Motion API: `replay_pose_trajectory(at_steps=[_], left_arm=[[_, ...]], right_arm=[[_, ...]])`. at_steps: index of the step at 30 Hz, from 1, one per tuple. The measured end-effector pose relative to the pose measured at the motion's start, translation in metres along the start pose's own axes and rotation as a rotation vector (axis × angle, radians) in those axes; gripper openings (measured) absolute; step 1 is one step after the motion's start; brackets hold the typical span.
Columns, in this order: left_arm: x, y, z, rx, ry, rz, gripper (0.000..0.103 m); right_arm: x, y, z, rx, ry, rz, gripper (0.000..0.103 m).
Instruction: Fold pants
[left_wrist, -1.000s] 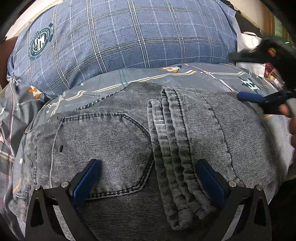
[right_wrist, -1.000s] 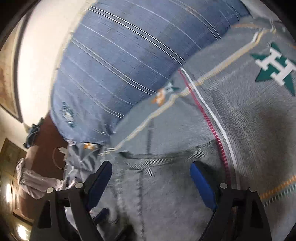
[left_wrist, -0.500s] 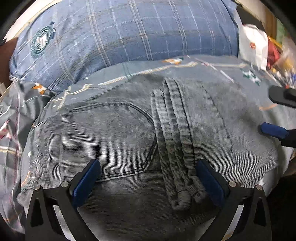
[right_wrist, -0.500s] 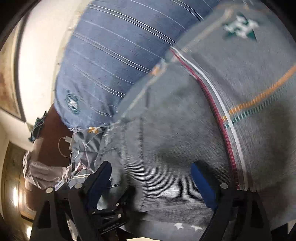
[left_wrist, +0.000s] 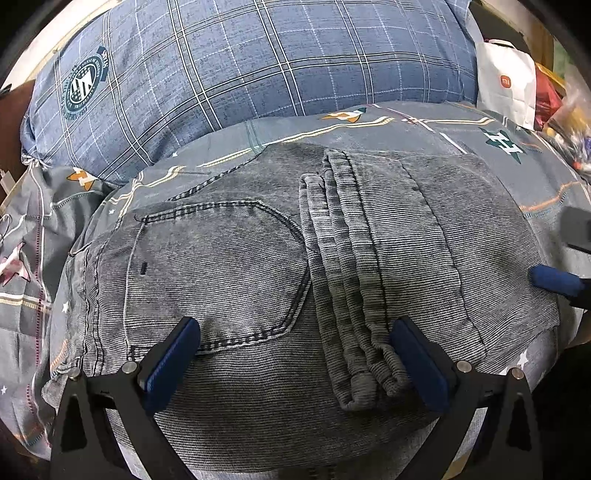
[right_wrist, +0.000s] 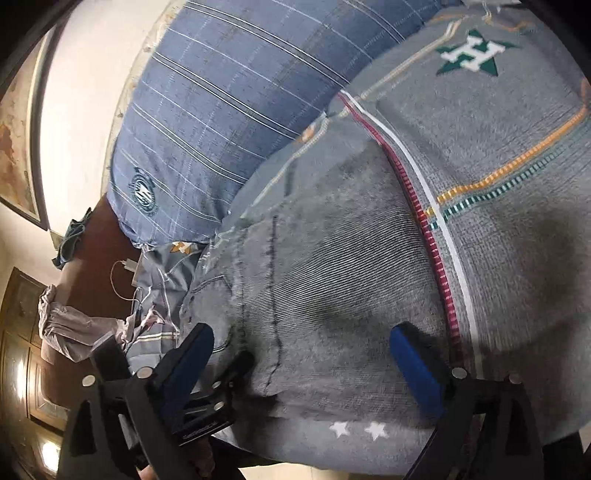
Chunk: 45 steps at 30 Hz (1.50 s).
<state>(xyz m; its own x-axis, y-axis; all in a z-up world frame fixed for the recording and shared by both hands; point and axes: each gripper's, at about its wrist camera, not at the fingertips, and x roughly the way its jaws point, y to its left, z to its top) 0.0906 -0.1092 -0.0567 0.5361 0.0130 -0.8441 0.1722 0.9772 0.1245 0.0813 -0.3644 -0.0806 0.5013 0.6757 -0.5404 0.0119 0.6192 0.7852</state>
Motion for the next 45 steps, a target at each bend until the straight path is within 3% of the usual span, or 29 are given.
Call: replay_pose_trajectory(at_steps=[4,7,13,19,25,27,28,32,38,39,42,45], left_arm=[[0.0,0.003,-0.002,-0.024,-0.001,-0.02,0.103],[0.0,0.003,-0.004,-0.03,-0.002,-0.026,0.103],[-0.005,0.005,-0.003,-0.039,-0.005,-0.038,0.103],[-0.034,0.01,0.003,-0.102,-0.103,-0.122,0.103],[0.002,-0.007,-0.001,-0.028,0.006,-0.09,0.103],[0.004,-0.009,-0.004,-0.026,-0.019,-0.088,0.103],[0.004,-0.01,-0.005,-0.022,-0.02,-0.088,0.103],[0.006,-0.007,-0.004,-0.018,-0.025,-0.101,0.103],[0.004,-0.004,-0.007,-0.02,-0.048,-0.105,0.103],[0.004,-0.004,-0.008,-0.021,-0.049,-0.107,0.103],[0.002,-0.004,-0.009,-0.023,-0.049,-0.112,0.103],[-0.002,-0.001,-0.007,-0.032,-0.04,-0.124,0.103]], right_arm=[[0.0,0.014,-0.011,-0.045,0.022,0.015,0.098],[0.016,-0.008,-0.016,0.022,0.083,-0.024,0.097],[0.008,0.007,-0.007,0.004,0.049,-0.031,0.098],[-0.003,0.036,0.047,-0.055,-0.015,-0.026,0.098],[0.046,0.024,0.102,-0.029,0.031,0.039,0.098],[0.066,0.005,0.108,-0.01,0.046,-0.056,0.097],[0.072,-0.003,0.109,-0.003,0.041,-0.053,0.098],[0.058,0.006,0.102,-0.018,0.021,-0.026,0.099],[0.003,0.019,0.051,-0.002,-0.028,0.077,0.099],[0.004,0.018,0.04,0.002,-0.013,0.071,0.099],[0.028,-0.01,0.014,0.06,0.111,-0.058,0.099],[0.012,-0.007,0.012,0.088,0.052,-0.032,0.098]])
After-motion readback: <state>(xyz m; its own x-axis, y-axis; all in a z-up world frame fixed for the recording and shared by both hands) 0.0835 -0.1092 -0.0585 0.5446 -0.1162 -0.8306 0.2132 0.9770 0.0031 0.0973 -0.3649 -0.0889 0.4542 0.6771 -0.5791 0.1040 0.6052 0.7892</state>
